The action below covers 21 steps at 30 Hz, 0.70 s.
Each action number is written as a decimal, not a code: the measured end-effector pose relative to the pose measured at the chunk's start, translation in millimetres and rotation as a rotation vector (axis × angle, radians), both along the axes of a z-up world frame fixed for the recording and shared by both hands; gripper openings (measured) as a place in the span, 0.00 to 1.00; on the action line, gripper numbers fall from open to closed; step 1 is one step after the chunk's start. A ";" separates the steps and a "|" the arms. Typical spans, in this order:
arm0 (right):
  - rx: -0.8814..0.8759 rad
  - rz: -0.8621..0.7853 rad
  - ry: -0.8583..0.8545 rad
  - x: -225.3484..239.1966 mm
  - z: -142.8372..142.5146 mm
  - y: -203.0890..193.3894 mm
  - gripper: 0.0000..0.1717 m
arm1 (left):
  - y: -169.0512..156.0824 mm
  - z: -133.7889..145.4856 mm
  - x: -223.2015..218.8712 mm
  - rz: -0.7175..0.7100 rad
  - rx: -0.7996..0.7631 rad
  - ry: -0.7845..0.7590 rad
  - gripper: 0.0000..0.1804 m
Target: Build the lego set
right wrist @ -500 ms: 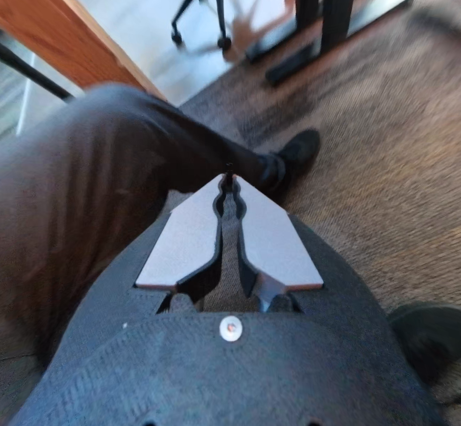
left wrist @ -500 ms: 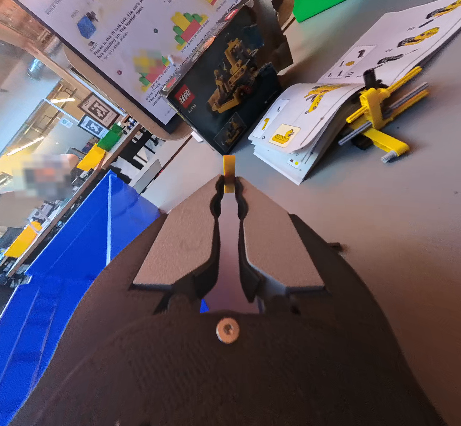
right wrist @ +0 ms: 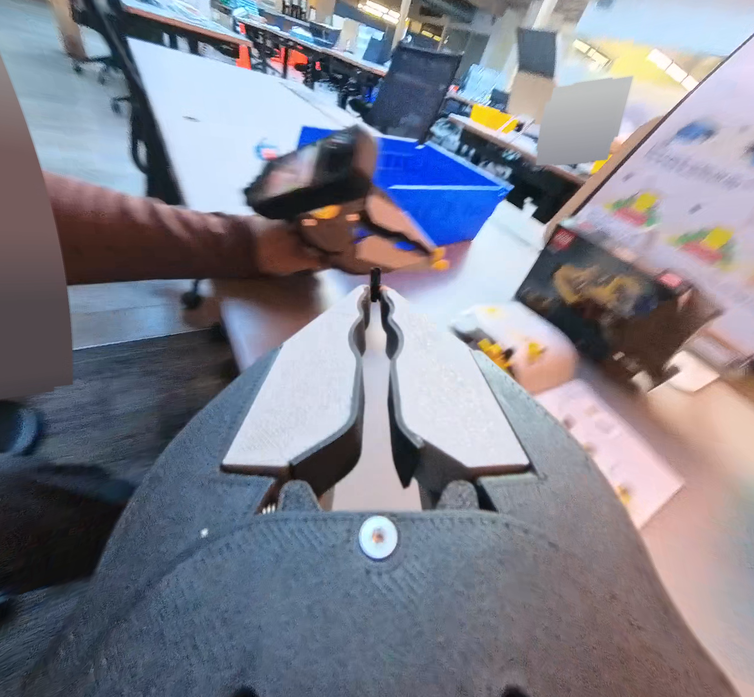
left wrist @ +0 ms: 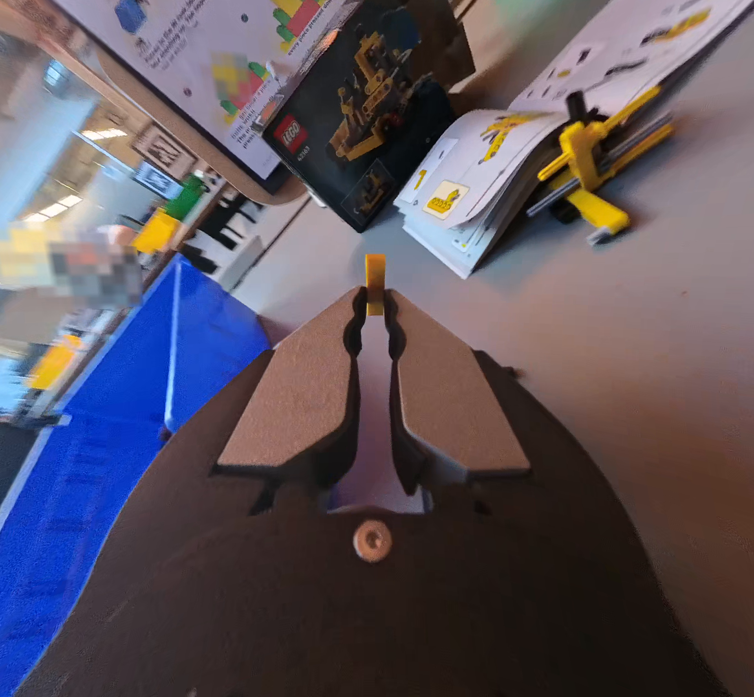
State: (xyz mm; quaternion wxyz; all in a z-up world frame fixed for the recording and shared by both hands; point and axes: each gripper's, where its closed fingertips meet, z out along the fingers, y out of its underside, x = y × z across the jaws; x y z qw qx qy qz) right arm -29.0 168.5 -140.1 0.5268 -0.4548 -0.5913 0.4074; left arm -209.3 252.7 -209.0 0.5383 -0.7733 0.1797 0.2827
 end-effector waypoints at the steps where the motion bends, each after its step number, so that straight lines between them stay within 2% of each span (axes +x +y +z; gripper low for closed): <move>1: 0.050 -0.011 0.008 -18.5 5.3 20.2 0.01 | -3.4 0.9 2.2 -0.022 -0.002 -0.054 0.03; 4: 0.171 -0.040 0.005 -76.3 1.6 80.4 0.01 | -10.6 4.7 5.3 -0.060 0.019 -0.075 0.03; 8: 0.264 -0.126 0.031 -131.5 -16.1 133.7 0.01 | -14.4 5.7 20.7 -0.117 0.017 -0.109 0.03; 11: 0.237 -0.046 0.047 -140.8 -18.8 119.2 0.00 | -19.2 7.5 26.6 -0.143 0.025 -0.138 0.03; 14: 0.250 0.014 -0.058 -140.9 -40.9 107.5 0.01 | -21.7 9.6 32.0 -0.160 0.034 -0.164 0.03; 18: 0.082 0.071 -0.035 -135.6 -32.0 102.1 0.01 | -19.0 8.9 38.5 -0.171 0.029 -0.169 0.03; 21: 0.048 0.049 -0.024 -133.5 -30.9 111.1 0.01 | -12.2 10.6 39.0 -0.161 0.042 -0.172 0.03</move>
